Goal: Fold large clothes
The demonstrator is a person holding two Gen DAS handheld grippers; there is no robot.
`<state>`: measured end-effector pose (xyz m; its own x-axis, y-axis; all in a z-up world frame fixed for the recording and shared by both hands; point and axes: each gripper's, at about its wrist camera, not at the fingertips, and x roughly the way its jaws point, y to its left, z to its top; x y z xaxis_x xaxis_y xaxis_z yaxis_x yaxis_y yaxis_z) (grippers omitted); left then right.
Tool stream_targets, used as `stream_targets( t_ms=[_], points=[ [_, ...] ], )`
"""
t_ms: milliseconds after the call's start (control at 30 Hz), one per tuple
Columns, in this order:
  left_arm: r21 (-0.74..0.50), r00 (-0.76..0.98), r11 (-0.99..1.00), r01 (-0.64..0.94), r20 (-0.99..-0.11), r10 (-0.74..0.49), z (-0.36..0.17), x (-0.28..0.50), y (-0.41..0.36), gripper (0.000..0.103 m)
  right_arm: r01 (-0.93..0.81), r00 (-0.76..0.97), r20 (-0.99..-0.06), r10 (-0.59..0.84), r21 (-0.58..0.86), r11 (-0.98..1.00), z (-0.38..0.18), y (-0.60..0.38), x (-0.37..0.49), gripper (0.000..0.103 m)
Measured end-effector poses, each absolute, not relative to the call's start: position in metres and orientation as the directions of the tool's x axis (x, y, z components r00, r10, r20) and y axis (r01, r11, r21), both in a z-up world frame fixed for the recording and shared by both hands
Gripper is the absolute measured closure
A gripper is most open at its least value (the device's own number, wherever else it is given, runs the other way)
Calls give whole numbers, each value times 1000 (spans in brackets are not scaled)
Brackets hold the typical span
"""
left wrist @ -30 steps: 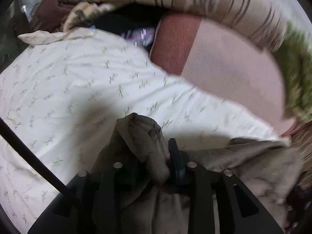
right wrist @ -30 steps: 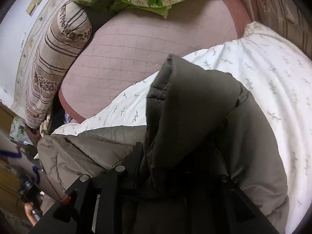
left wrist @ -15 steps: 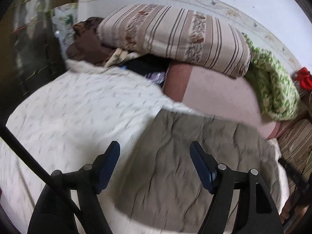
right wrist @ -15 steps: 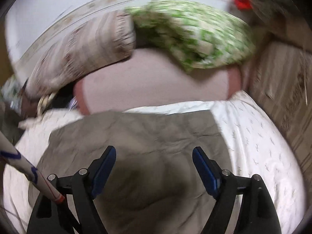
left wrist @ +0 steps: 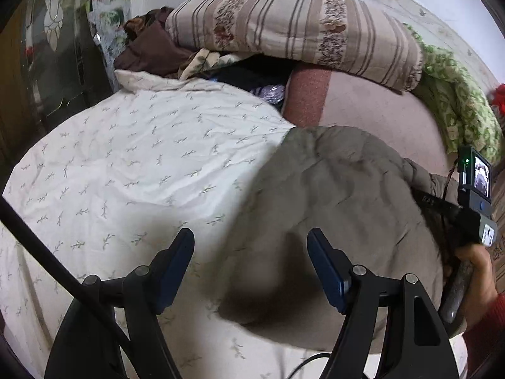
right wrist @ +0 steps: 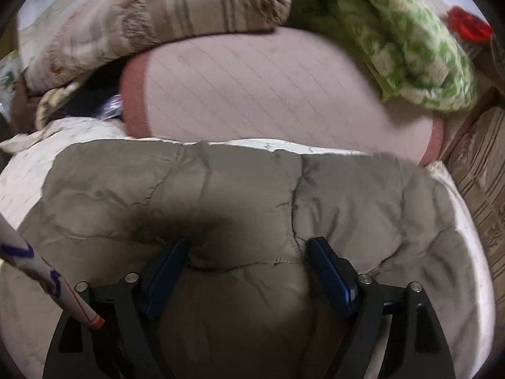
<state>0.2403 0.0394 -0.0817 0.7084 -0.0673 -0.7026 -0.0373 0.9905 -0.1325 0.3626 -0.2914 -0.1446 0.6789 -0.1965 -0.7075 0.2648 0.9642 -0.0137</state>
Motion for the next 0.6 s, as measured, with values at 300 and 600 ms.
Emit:
stream_targets(
  t_ms=[300,600],
  points=[
    [-178,681,980,-85,-729,-73,-86,241,55,30,307,634,-733,-246,-53,950,-139,-298,373,13],
    [-140,613,986,-92,-788,-55,-113,246,41,30,180,708,-697,-114,23,983,-120,-246,287,16]
  ],
)
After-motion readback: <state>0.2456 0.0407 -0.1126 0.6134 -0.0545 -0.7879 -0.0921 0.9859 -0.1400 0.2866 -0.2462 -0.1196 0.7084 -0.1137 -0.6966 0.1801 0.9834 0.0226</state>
